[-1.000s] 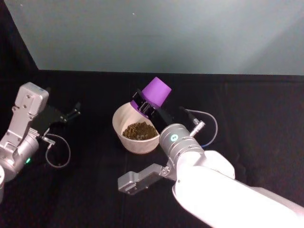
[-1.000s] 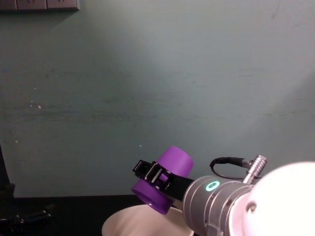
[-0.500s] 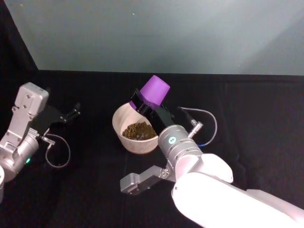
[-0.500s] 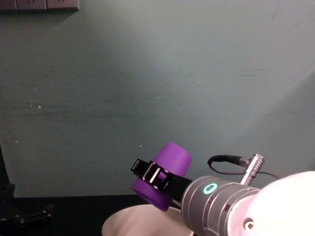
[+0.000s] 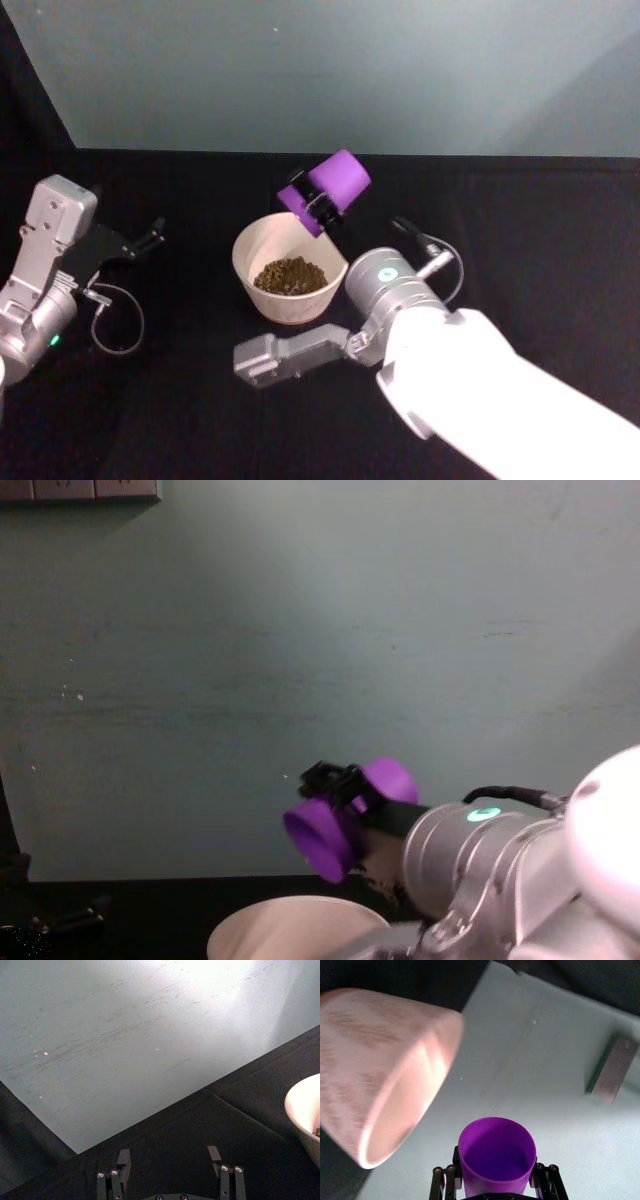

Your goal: Pick up the cup and pour the mung beans from the cup into the bowl.

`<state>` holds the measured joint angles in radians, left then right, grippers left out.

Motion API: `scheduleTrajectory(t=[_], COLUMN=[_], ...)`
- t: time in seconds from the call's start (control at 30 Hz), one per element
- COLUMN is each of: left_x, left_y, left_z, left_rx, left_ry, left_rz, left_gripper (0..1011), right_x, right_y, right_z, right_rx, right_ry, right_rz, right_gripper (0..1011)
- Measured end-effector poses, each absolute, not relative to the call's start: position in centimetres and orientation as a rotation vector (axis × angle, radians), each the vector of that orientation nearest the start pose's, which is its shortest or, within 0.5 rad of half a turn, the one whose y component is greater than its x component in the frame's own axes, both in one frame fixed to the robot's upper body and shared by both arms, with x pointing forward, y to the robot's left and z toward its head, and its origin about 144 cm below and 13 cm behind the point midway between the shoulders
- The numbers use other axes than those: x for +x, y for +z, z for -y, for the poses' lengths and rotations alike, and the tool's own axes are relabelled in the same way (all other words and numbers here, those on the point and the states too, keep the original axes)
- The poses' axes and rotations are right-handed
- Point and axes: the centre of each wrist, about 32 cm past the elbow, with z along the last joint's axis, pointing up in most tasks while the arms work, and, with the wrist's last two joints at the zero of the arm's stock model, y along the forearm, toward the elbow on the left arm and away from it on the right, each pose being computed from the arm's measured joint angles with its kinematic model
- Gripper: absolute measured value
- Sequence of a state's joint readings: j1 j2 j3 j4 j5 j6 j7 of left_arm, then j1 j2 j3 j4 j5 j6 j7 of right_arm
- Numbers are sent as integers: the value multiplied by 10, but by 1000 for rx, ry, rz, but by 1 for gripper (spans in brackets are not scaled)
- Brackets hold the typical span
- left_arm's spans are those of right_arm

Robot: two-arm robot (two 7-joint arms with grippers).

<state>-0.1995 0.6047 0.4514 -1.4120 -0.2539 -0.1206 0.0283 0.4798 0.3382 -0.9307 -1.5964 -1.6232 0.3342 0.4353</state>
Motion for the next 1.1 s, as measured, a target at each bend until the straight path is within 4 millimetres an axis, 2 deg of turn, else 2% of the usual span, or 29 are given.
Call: scheduleTrajectory(t=[0.2,0.43,0.8,1.1], left_x=[489,489,489,489], left_y=[1140,1140,1140,1140], left_z=[-310,-310,-310,-310], left_rx=[304,304,304,304], left_ry=[1248,1248,1248,1248], left_rz=[285,285,285,285], left_gripper=[1000,1000,1000,1000], right_x=[480,485,495,507], right_y=[1219,1222,1225,1213], right_z=[95,115,145,177], right_rx=[-1154,-997,-724,-442], right_ry=[-764,-900,-987,-1042], right_rz=[1563,1401,1104,796], right_gripper=[724,724,726,726])
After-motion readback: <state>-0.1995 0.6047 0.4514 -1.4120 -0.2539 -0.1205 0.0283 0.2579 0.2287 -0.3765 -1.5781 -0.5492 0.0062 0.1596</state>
